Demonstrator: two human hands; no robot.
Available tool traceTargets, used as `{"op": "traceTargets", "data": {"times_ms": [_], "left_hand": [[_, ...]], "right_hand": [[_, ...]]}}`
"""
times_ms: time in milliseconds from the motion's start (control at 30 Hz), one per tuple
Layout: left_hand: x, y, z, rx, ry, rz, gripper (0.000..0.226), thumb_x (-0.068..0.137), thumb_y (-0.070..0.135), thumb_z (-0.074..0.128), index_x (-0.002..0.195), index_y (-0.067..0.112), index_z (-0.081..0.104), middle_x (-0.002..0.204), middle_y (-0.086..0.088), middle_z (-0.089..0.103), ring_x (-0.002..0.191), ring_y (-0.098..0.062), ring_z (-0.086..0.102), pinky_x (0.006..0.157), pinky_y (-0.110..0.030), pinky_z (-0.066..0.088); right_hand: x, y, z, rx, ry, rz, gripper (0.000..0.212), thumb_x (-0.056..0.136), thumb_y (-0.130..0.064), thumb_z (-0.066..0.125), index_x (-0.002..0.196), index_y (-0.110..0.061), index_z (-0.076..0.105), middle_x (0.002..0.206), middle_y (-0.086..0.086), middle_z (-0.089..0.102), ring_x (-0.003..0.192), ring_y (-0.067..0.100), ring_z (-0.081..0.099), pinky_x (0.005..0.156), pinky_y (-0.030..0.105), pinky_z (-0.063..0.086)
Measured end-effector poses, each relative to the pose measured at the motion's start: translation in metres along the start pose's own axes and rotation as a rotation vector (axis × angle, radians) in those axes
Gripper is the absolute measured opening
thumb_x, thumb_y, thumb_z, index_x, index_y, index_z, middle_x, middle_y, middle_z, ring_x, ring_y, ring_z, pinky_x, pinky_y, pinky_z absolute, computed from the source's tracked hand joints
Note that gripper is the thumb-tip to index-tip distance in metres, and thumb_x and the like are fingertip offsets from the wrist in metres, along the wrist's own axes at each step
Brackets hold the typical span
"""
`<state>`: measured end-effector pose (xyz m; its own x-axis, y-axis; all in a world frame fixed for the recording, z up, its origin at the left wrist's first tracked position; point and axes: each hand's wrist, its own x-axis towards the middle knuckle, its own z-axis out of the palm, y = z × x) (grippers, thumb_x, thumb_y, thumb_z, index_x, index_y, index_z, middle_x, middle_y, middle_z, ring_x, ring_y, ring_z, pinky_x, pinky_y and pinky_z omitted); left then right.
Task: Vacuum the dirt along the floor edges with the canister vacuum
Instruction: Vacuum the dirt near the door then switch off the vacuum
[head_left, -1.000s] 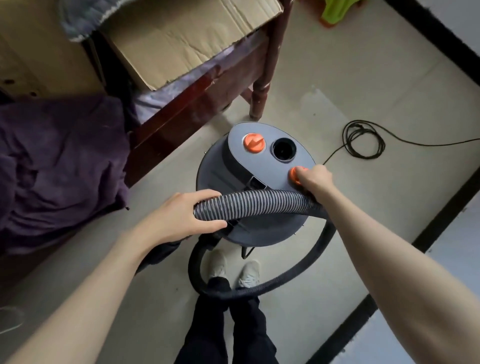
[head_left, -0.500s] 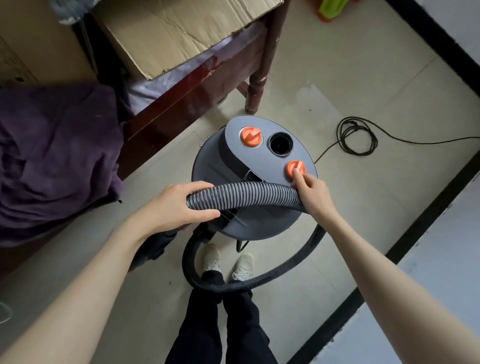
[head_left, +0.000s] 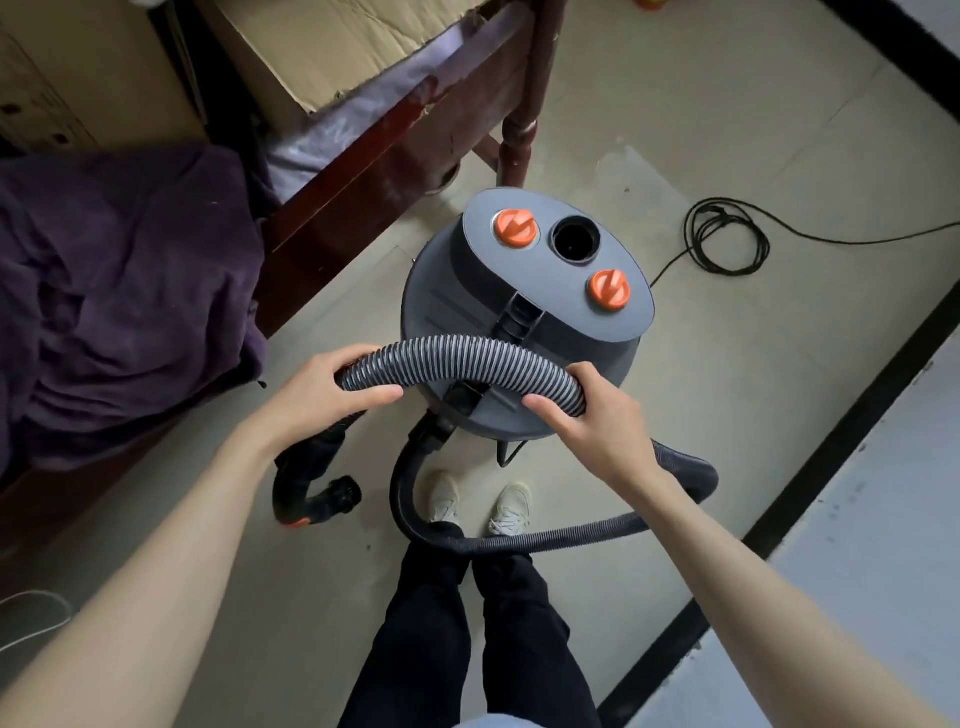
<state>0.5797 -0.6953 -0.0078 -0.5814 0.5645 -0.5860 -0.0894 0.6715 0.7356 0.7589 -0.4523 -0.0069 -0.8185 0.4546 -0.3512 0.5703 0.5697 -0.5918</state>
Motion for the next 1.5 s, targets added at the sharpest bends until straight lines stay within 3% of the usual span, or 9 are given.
{"op": "traceTargets", "data": {"times_ms": [100, 300, 433, 533, 733, 933, 1100, 1367, 1500], "left_hand": [[0.003, -0.02, 0.008, 0.117, -0.025, 0.015, 0.032, 0.077, 0.043, 0.074, 0.104, 0.044, 0.058, 0.094, 0.016, 0.066, 0.086, -0.001, 0.062, 0.069, -0.019, 0.043], [0.018, -0.068, 0.025, 0.395, -0.043, 0.144, 0.048, 0.073, 0.05, 0.074, 0.113, 0.044, 0.048, 0.108, 0.012, 0.051, 0.104, -0.013, 0.049, 0.09, -0.037, 0.042], [0.034, -0.093, 0.019, 0.431, -0.055, 0.206, 0.05, 0.072, 0.05, 0.074, 0.114, 0.04, 0.048, 0.108, 0.009, 0.053, 0.104, -0.017, 0.052, 0.087, -0.037, 0.043], [0.041, -0.101, 0.026, 0.521, -0.076, 0.221, 0.054, 0.073, 0.054, 0.072, 0.118, 0.039, 0.047, 0.114, 0.007, 0.055, 0.109, -0.02, 0.051, 0.094, -0.043, 0.043], [0.047, -0.097, 0.057, 0.673, -0.022, 0.317, 0.06, 0.07, 0.066, 0.063, 0.121, 0.038, 0.048, 0.115, 0.004, 0.055, 0.11, -0.02, 0.047, 0.088, -0.032, 0.033], [0.056, -0.104, 0.04, 0.671, 0.031, 0.263, 0.056, 0.079, 0.057, 0.063, 0.126, 0.03, 0.047, 0.113, -0.004, 0.054, 0.107, -0.028, 0.05, 0.086, -0.041, 0.041], [0.055, -0.109, 0.022, 0.57, 0.12, 0.214, 0.049, 0.081, 0.052, 0.065, 0.122, 0.03, 0.048, 0.115, -0.004, 0.057, 0.103, -0.03, 0.055, 0.078, -0.036, 0.036], [0.054, -0.138, 0.03, 0.488, -0.022, 0.035, 0.047, 0.082, 0.052, 0.063, 0.121, 0.031, 0.046, 0.116, -0.003, 0.058, 0.105, -0.028, 0.054, 0.081, -0.037, 0.041], [0.056, -0.143, 0.035, 0.517, -0.016, 0.016, 0.052, 0.083, 0.051, 0.061, 0.126, 0.028, 0.045, 0.12, -0.007, 0.054, 0.111, -0.031, 0.051, 0.091, -0.042, 0.042]], "right_hand": [[-0.026, -0.002, 0.023, -0.043, 0.004, 0.052, 0.059, 0.082, -0.065, 0.06, 0.107, -0.011, 0.055, 0.091, 0.001, 0.066, 0.086, 0.029, 0.064, 0.075, 0.041, 0.049], [-0.062, -0.016, 0.078, -0.1, 0.07, 0.128, 0.059, 0.081, -0.063, 0.064, 0.106, -0.011, 0.056, 0.093, 0.003, 0.065, 0.085, 0.03, 0.064, 0.067, 0.036, 0.043], [-0.068, -0.023, 0.111, -0.114, 0.147, 0.168, 0.058, 0.081, -0.062, 0.065, 0.105, -0.01, 0.058, 0.092, 0.004, 0.063, 0.083, 0.028, 0.062, 0.064, 0.034, 0.039], [-0.077, -0.016, 0.126, -0.108, 0.147, 0.213, 0.058, 0.083, -0.059, 0.064, 0.114, -0.01, 0.06, 0.099, 0.006, 0.065, 0.09, 0.029, 0.062, 0.072, 0.037, 0.044], [-0.095, 0.014, 0.143, 0.054, 0.122, 0.367, 0.05, 0.087, -0.055, 0.061, 0.117, -0.015, 0.059, 0.103, 0.003, 0.064, 0.097, 0.024, 0.06, 0.087, 0.041, 0.046], [-0.074, 0.016, 0.146, 0.125, 0.107, 0.35, 0.049, 0.089, -0.047, 0.065, 0.122, -0.012, 0.058, 0.11, 0.006, 0.064, 0.104, 0.025, 0.059, 0.093, 0.044, 0.045], [-0.057, 0.013, 0.141, 0.115, 0.123, 0.34, 0.049, 0.086, -0.04, 0.072, 0.121, -0.009, 0.056, 0.111, 0.008, 0.063, 0.104, 0.028, 0.058, 0.092, 0.045, 0.045], [-0.053, 0.013, 0.159, 0.136, 0.178, 0.38, 0.052, 0.087, -0.044, 0.069, 0.119, -0.003, 0.062, 0.112, 0.014, 0.059, 0.11, 0.029, 0.054, 0.099, 0.037, 0.04], [-0.049, 0.019, 0.172, 0.059, 0.154, 0.431, 0.057, 0.089, -0.048, 0.065, 0.121, 0.0, 0.062, 0.114, 0.016, 0.059, 0.113, 0.03, 0.052, 0.099, 0.038, 0.04]]}}
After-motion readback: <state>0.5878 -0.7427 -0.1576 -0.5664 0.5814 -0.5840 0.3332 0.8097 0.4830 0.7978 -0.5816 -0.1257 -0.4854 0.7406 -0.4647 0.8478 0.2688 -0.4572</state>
